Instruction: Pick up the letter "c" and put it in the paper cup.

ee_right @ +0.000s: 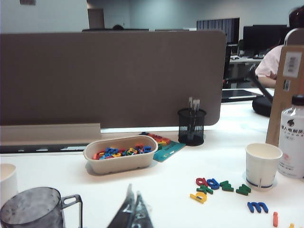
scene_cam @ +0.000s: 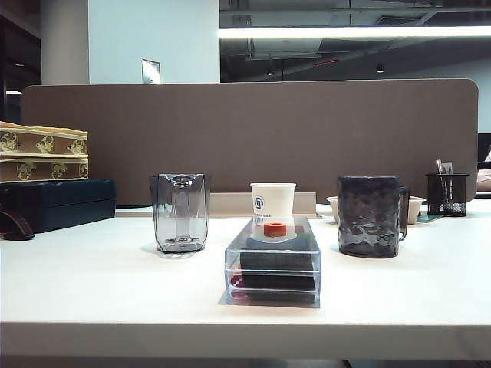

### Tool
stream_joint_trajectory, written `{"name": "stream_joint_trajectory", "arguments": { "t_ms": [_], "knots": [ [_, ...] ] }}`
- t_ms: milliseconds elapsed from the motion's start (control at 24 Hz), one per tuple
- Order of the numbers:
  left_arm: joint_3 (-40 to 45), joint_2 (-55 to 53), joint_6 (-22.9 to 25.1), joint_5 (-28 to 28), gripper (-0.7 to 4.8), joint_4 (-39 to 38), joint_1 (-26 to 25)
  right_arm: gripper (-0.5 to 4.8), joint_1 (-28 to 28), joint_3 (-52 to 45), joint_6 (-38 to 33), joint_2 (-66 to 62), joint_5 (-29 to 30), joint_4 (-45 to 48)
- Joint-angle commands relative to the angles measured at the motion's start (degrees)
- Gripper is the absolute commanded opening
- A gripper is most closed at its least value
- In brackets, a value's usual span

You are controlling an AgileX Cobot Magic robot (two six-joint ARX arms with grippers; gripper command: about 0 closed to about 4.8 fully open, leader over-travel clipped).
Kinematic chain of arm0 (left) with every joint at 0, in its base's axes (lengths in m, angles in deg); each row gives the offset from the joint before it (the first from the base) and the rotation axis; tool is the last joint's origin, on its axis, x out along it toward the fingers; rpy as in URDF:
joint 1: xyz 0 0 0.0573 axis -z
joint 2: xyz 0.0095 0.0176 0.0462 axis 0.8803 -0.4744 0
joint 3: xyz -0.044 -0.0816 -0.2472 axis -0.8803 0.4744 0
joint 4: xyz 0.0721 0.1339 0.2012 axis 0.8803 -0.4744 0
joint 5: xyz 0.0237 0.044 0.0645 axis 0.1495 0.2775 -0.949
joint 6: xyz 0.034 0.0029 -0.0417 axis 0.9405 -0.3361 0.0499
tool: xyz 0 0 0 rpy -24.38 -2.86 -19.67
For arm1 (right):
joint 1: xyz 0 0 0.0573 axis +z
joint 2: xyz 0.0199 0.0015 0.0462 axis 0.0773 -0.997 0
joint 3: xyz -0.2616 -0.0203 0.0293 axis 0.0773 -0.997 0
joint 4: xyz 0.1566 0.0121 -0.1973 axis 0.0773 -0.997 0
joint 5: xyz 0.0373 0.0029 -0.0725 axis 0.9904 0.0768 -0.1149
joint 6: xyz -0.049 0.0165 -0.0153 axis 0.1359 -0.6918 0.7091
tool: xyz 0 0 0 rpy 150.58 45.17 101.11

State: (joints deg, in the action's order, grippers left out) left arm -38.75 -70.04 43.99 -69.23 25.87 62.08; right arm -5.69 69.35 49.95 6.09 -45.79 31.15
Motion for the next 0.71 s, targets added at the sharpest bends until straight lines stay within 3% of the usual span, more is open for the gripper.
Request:
{"name": "stream_joint_trajectory", "arguments": {
  "t_ms": [42, 125, 250, 292, 459, 543, 710],
  "knots": [
    [-1.79, -2.36, 0.07, 2.99, 0.33, -0.07, -0.09, 0.63, 0.09, 2.34, 0.11, -0.42, 0.22, -2.1],
    [-3.39, -5.77, 0.04, 4.61, 0.35, 0.31, -0.07, 0.68, 0.09, 4.26, 1.4, -1.51, 0.57, -3.78],
    [-5.99, -11.06, 0.04, 8.46, 0.35, 0.33, -0.04, 0.68, 0.09, 6.84, 4.57, -4.11, 5.77, -4.33],
    [-6.58, -12.66, 0.04, 9.09, 0.35, 0.59, -0.04, 0.95, 0.09, 7.32, 4.57, -5.27, 8.61, -4.31],
    [-6.73, -15.74, 0.04, 9.11, 0.35, 1.88, 0.59, 1.08, 0.09, 7.58, 4.28, -8.63, 12.85, -4.31],
    [-6.8, -17.09, 0.26, 7.41, 0.35, 1.99, 3.78, 1.08, 0.09, 7.72, 4.31, -10.88, 13.05, -4.28],
    [-6.8, -19.56, 1.51, -1.33, 0.35, 2.84, 13.11, 1.08, 0.02, 9.25, 5.81, -14.78, 12.87, -4.31]
  ]
}}
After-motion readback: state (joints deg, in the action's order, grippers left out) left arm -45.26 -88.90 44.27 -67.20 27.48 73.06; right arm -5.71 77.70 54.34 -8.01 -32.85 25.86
